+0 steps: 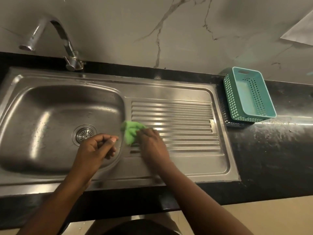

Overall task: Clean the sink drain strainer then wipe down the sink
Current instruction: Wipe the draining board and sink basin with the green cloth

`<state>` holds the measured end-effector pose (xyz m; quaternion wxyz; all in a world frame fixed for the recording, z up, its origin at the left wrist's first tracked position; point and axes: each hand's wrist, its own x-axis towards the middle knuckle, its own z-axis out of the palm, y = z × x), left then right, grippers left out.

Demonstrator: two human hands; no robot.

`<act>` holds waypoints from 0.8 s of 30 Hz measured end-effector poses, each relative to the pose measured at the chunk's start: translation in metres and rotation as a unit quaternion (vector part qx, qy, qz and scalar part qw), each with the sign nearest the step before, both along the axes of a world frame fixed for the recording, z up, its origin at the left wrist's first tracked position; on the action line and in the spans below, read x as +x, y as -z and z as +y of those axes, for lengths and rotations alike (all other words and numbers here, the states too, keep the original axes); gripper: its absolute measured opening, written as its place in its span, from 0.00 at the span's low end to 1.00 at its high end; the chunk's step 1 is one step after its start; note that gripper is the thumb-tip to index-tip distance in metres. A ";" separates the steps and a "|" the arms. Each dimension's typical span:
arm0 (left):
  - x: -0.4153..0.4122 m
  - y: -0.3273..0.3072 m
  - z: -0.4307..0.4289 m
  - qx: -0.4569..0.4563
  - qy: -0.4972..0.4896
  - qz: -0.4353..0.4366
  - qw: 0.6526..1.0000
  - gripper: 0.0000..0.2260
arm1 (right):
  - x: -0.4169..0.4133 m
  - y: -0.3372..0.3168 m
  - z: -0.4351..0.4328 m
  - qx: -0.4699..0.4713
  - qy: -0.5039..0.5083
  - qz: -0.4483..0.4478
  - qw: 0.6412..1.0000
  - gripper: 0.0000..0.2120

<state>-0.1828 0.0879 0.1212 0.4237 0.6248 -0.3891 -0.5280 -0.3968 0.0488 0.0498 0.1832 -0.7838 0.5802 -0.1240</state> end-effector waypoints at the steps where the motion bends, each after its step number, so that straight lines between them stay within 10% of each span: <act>1: 0.002 0.001 0.001 0.003 -0.001 0.000 1.000 0.07 | -0.020 0.002 0.004 -0.005 0.029 -0.002 1.000 0.21; 8: 0.014 0.006 0.002 0.012 0.002 -0.008 1.000 0.06 | -0.175 -0.002 0.016 -0.018 0.289 0.020 0.957 0.16; 13: 0.020 0.006 0.002 0.011 -0.007 -0.003 1.000 0.06 | -0.113 0.000 0.003 -0.023 0.455 -0.045 0.889 0.13; 24: 0.001 -0.002 -0.005 0.007 -0.003 -0.004 1.000 0.06 | 0.074 -0.003 0.013 0.050 0.138 -0.076 0.986 0.22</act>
